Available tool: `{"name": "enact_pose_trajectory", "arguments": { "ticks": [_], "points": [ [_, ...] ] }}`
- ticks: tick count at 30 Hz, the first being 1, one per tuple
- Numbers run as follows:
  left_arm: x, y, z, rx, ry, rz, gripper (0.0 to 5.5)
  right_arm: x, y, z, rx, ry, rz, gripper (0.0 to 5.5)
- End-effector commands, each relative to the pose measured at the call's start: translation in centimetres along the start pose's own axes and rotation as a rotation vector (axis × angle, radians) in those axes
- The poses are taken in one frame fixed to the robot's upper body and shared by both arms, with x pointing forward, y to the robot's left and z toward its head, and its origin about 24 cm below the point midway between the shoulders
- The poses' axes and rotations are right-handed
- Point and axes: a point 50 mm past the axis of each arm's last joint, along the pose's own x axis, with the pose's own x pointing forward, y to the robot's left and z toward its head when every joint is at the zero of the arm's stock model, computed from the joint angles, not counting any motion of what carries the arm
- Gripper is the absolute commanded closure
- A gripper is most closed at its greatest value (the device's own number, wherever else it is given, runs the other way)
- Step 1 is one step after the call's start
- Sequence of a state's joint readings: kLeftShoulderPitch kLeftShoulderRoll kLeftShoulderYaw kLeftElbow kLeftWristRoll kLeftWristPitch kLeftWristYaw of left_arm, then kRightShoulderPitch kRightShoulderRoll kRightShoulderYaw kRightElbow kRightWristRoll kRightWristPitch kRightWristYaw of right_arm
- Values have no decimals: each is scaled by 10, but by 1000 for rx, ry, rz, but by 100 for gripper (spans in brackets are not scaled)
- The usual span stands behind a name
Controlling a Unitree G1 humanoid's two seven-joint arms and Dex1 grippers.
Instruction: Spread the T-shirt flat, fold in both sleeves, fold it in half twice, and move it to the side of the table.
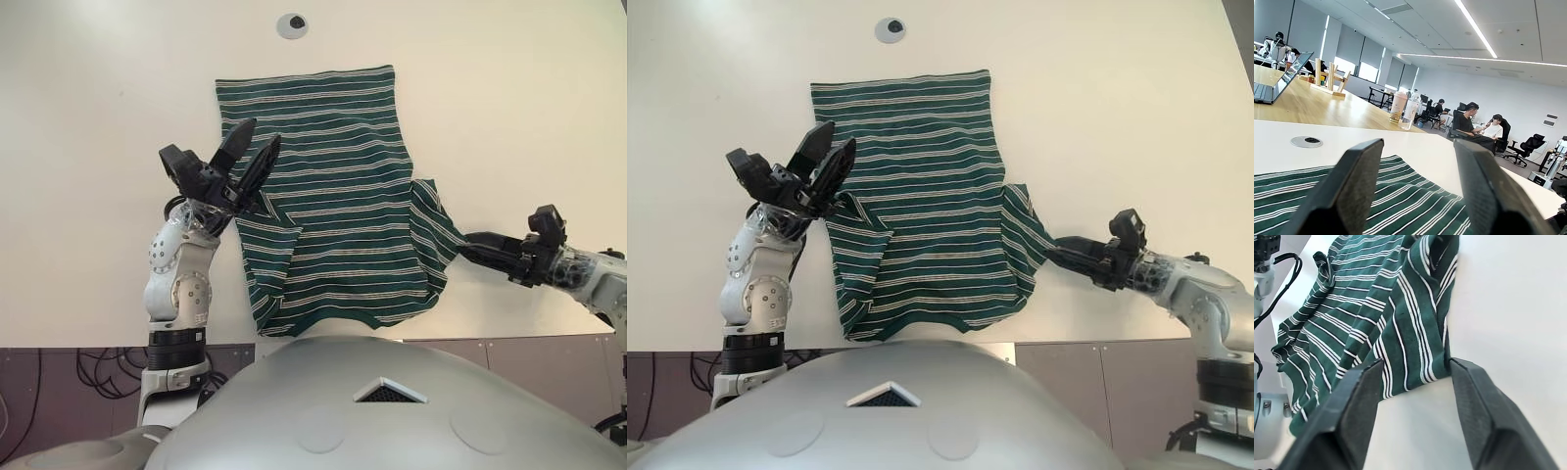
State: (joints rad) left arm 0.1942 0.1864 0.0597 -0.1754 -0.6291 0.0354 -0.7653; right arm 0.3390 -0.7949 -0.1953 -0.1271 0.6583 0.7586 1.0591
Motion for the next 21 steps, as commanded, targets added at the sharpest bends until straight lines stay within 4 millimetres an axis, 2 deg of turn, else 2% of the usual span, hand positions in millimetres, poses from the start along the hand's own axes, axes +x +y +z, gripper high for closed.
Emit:
{"name": "enact_pose_trajectory", "arguments": {
  "ticks": [1, 11, 21],
  "points": [
    [-1, 0, -2, 1, 7, 4, 287, 4, 2, 1, -4, 7, -14, 369],
    [1, 0, -5, -10, 3, 4, 287, 4, 5, 4, -2, 2, -8, 542],
    [1, 1, -6, -20, 3, 8, 287, 1, 18, 11, 17, -27, 89, 547]
  ]
}}
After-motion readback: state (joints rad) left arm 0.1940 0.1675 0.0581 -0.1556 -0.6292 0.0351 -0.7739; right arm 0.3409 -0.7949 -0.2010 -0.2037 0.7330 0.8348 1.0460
